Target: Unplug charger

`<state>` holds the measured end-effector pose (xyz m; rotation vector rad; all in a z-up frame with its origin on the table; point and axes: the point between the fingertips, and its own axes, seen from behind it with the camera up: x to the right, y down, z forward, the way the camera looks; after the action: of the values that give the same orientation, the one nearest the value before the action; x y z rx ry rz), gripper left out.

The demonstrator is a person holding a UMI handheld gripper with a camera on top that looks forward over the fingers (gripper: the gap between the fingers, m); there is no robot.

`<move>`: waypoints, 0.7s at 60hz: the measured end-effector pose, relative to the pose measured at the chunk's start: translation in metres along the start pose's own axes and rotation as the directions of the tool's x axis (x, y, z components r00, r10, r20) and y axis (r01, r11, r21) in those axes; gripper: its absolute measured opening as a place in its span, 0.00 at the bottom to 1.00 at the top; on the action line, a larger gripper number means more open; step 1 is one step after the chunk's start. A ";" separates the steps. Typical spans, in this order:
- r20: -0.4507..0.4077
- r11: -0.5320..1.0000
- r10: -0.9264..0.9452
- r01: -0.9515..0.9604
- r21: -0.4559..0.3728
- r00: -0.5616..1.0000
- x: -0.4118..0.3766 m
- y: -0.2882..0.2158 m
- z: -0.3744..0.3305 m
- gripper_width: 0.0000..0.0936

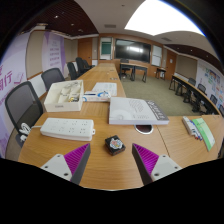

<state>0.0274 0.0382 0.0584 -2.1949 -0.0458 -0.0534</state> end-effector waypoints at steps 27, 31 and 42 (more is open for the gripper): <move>-0.087 0.999 -0.004 0.007 0.036 0.996 -0.032 0.012 -0.235 0.91; -0.078 0.999 0.004 -0.001 0.035 0.997 -0.039 0.015 -0.254 0.91; -0.083 0.998 -0.001 0.006 0.058 0.997 -0.044 0.014 -0.286 0.91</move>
<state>-0.0223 -0.2026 0.2115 -2.1321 -0.0046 -0.1439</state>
